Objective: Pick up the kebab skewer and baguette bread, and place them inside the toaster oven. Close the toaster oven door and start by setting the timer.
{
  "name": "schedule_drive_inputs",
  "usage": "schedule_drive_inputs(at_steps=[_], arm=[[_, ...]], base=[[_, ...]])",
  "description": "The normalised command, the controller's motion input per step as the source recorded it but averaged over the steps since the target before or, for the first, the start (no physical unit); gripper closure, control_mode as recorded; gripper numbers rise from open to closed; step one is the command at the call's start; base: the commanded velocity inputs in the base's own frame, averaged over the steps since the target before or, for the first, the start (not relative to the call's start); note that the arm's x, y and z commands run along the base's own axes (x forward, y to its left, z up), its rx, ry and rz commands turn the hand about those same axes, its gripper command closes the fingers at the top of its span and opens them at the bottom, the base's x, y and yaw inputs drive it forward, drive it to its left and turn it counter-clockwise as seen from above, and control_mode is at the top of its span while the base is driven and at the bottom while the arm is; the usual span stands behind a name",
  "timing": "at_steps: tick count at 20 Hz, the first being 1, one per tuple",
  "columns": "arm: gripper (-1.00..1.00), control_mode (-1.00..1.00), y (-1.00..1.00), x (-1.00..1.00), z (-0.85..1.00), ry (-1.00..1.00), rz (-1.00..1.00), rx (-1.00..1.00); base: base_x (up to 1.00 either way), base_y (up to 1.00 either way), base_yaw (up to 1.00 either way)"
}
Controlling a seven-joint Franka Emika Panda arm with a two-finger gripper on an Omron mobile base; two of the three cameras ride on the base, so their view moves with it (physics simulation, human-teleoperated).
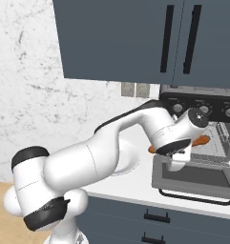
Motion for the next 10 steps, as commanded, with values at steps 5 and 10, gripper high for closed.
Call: schedule_drive_inputs(at_steps=[5, 10], arm=[[1.00, -1.00, -0.32, 0.39, 0.00, 0.00, -0.21, 0.02], [1.00, -1.00, 0.00, 0.58, 0.00, -0.06, -0.12, 0.01]], base=[[0.00, 0.00, 0.00], [0.00, 0.00, 0.00]])
